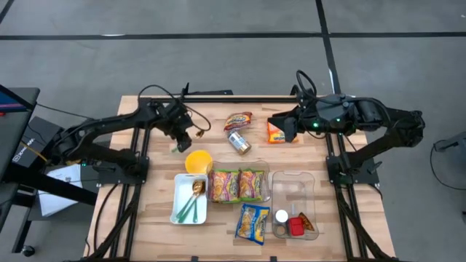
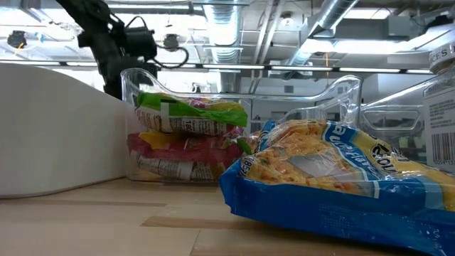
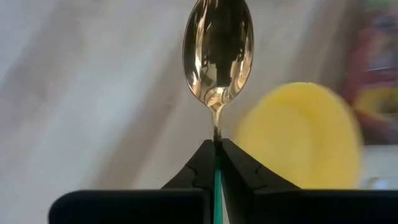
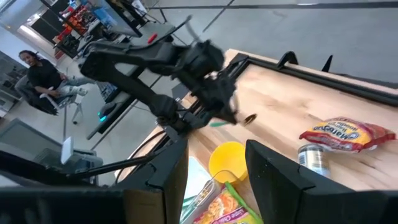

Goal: Pick & Place Food Item
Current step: Put the green spoon into the white bin

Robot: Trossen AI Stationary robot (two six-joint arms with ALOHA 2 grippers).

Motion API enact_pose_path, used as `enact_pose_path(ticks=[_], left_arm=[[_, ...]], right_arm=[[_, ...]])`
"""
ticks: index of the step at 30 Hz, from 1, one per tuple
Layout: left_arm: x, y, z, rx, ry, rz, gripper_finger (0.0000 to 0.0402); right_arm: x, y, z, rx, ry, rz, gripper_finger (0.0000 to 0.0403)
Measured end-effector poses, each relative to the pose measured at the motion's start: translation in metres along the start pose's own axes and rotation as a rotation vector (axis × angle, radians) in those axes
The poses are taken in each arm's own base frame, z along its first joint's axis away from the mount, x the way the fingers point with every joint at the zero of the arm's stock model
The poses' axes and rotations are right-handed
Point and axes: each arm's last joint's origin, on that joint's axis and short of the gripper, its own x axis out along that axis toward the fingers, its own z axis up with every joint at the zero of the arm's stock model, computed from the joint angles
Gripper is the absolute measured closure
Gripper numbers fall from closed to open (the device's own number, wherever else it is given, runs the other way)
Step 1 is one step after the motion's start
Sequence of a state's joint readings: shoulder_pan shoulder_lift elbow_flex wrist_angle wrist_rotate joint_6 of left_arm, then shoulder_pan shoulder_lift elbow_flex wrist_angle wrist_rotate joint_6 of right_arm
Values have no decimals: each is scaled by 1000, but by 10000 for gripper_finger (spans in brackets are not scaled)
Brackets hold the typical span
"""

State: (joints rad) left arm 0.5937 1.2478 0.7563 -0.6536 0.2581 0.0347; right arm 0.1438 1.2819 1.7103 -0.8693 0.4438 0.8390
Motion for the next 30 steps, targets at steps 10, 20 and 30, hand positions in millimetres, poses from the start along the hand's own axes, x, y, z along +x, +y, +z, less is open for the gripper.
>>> enact_pose_path(ticks=[10,20,30], left_arm=[[-16,-52,-9,-216,-10,-150,398],[-34,-103,-26,-340,6,-296,399],[-38,-160,-49,-441,-18,-341,399]], right_arm=[[6,-14,9,2,-13,-83,249],[10,-24,16,-7,-13,-122,249],[10,-28,14,-22,17,-159,249]])
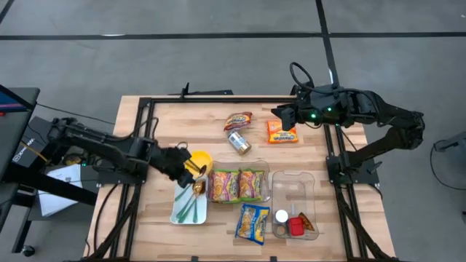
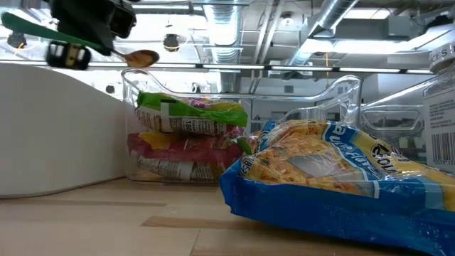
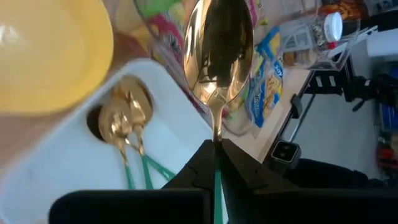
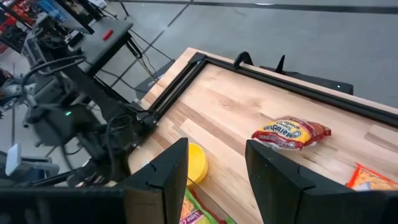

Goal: Pick & Place Food Item
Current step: Put the green spoon into the white bin

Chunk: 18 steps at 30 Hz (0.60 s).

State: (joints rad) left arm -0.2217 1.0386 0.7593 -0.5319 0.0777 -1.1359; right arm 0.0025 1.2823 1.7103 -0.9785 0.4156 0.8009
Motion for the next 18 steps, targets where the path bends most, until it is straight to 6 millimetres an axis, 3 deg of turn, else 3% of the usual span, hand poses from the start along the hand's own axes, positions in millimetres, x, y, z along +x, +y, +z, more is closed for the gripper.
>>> enact_pose_path(ticks=[7,18], left_arm=[[1,-9,-30,-67,-55,29,399],[26,7,-62,-127,-52,77,398]], right_arm=[[0,0,0,-2,2,-2,249],[0,0,0,-17,8,4,249]])
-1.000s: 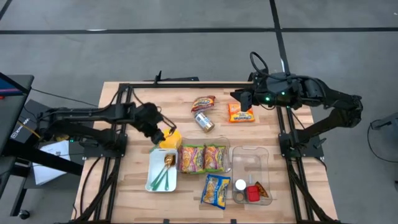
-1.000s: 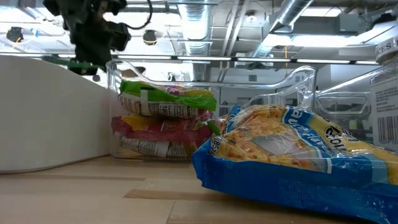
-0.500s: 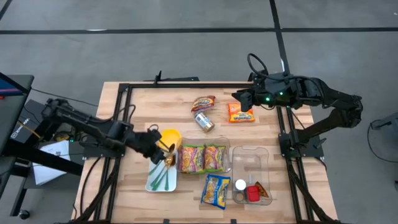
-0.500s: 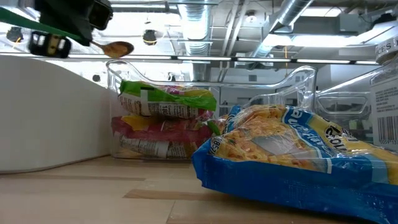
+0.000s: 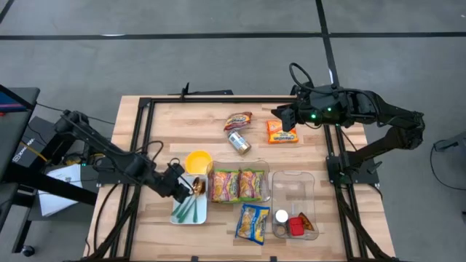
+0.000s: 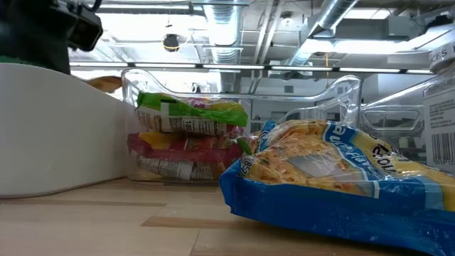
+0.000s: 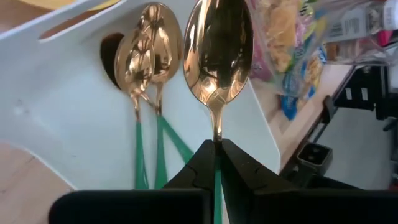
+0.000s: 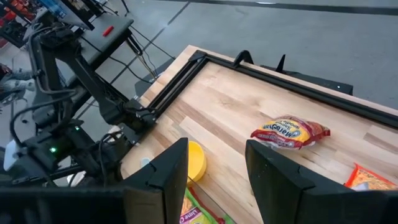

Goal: Pick & Place Food Item
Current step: Put the green spoon into the white bin, then put the red noodle pack into the left transparent bin

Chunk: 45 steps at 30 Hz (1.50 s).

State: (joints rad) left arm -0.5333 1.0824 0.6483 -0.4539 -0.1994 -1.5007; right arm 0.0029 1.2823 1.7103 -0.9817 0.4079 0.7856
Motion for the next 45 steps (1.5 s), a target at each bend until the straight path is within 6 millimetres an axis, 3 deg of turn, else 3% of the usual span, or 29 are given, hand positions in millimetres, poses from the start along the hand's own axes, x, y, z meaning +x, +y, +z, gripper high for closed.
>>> enact_pose_path(ticks=[8,16,24,37,45], left_arm=[[24,10,-5,2,-3,17,398],[35,15,-8,3,-2,23,397],[36,16,-8,1,-3,17,390],[36,16,-8,2,-7,17,328],[30,13,-6,-3,-24,-20,325]], right_arm=[[0,-1,1,3,10,8,249],[1,-2,1,6,7,4,249],[1,-2,1,6,8,2,249],[1,-2,1,4,11,0,249],[1,-2,1,4,11,-1,249]])
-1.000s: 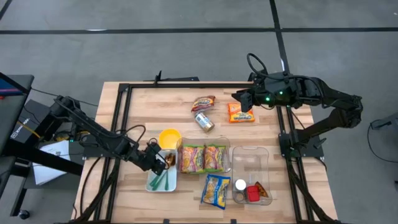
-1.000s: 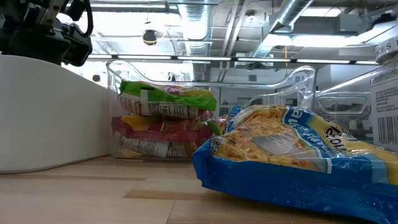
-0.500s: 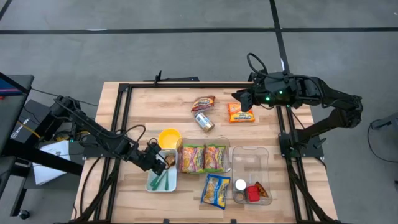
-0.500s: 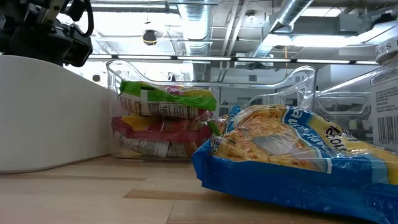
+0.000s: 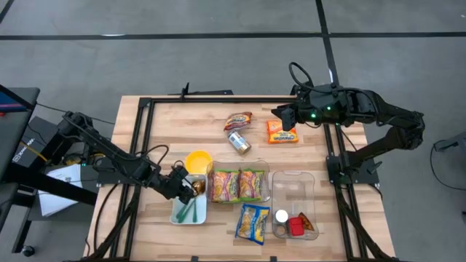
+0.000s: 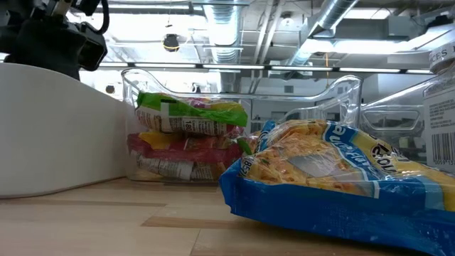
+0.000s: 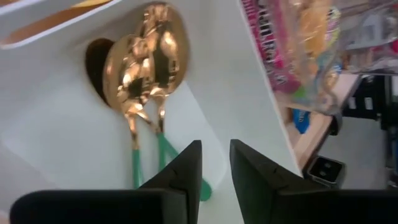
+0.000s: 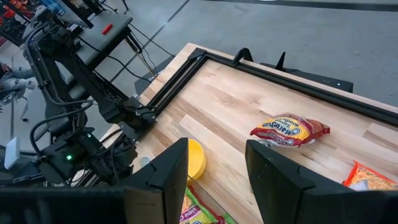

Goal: Pick & Place Food Item
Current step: Put the red noodle pack into the left transparent bin

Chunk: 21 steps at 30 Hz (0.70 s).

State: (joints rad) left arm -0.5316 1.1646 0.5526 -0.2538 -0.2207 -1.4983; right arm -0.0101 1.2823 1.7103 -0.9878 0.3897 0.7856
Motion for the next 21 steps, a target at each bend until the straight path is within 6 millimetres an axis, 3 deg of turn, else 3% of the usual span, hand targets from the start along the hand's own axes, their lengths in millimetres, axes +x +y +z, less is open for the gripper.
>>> enact_pose_path(ticks=[13,21], left_arm=[[-5,-25,5,155,-69,-256,325],[-19,-51,9,341,-191,-531,325]], right_arm=[[0,-4,-4,-52,35,-34,249],[0,-2,-5,-173,70,7,249]])
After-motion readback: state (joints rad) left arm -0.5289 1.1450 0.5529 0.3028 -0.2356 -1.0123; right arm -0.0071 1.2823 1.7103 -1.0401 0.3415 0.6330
